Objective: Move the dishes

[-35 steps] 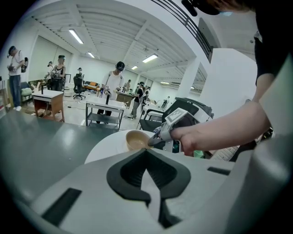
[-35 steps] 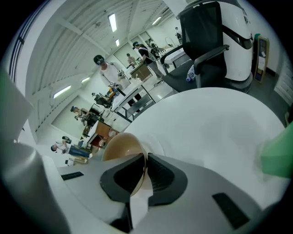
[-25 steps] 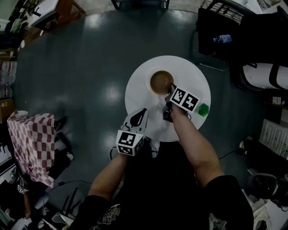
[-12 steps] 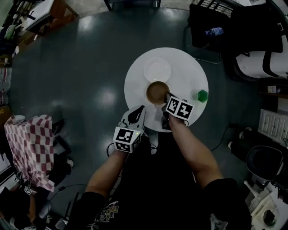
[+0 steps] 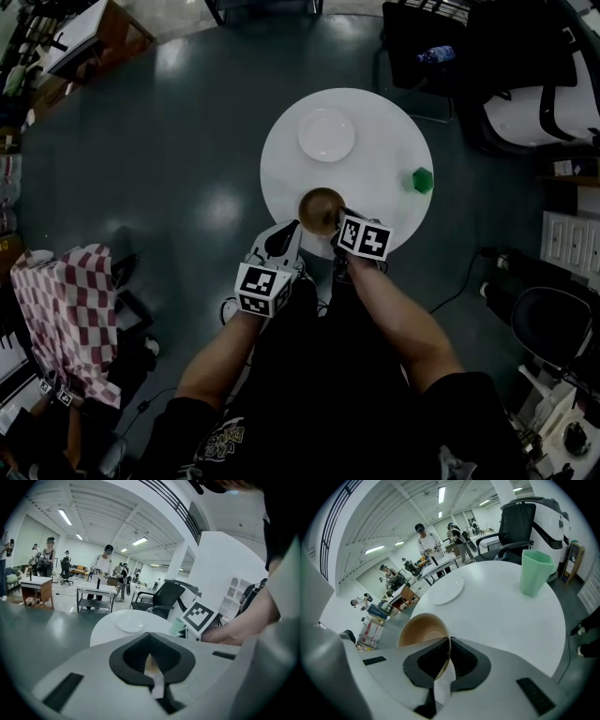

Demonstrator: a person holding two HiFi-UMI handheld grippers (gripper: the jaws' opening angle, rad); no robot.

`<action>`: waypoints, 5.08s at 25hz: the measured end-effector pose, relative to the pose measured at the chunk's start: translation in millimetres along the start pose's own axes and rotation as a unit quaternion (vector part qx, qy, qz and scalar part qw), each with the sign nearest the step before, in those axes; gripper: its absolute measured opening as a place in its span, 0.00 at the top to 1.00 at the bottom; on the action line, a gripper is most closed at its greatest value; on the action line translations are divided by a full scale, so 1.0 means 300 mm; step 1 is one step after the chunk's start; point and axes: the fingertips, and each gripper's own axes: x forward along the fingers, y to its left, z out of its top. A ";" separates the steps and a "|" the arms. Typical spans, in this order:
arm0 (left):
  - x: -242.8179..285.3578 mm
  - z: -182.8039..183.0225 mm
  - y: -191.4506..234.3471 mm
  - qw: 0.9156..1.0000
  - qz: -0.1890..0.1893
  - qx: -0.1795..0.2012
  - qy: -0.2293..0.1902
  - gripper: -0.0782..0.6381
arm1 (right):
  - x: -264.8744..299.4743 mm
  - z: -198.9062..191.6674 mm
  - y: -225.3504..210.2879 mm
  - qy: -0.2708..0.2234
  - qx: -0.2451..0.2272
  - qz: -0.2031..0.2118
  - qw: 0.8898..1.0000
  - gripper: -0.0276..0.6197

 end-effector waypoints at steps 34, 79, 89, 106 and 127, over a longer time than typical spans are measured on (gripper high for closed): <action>-0.138 -0.064 -0.009 1.000 0.000 0.007 0.000 0.88 | 0.002 -0.100 0.007 0.014 0.035 0.006 0.999 0.82; -0.347 0.258 -0.614 0.998 -0.046 -0.003 -0.035 0.88 | -1.102 0.055 0.156 -0.209 -0.193 0.201 0.937 0.92; -0.333 0.221 -0.751 0.999 -0.014 -0.013 -0.049 0.88 | -1.167 0.028 0.043 -0.199 -0.211 0.220 0.932 0.92; -0.305 0.153 -0.848 0.998 -0.005 -0.026 -0.050 0.88 | -1.182 -0.028 -0.014 -0.174 -0.240 0.238 0.925 0.92; -0.285 0.147 -0.852 0.999 0.001 -0.022 -0.042 0.88 | -1.157 -0.041 -0.010 -0.153 -0.247 0.249 0.924 0.92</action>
